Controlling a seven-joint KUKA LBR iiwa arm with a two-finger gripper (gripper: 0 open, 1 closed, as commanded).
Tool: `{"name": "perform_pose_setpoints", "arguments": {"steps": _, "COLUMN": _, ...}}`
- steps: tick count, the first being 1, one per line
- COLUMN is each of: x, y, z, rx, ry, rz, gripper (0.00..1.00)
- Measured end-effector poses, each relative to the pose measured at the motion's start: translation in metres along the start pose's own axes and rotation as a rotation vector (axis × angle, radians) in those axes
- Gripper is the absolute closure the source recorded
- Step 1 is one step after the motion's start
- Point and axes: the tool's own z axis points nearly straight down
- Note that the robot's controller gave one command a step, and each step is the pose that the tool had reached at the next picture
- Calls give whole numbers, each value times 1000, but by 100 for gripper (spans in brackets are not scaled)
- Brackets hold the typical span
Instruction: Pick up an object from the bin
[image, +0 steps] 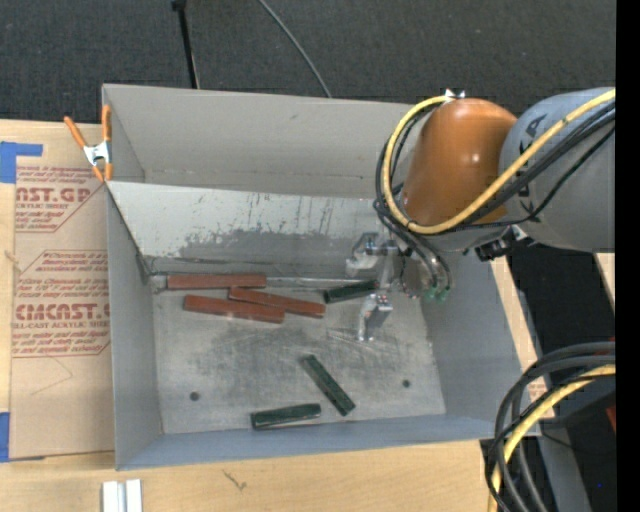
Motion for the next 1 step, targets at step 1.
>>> {"name": "perform_pose_setpoints", "arguments": {"steps": 1, "x": -22, "y": 37, "z": 99, "rx": 3, "ry": -13, "rz": -43, "gripper": 100}}
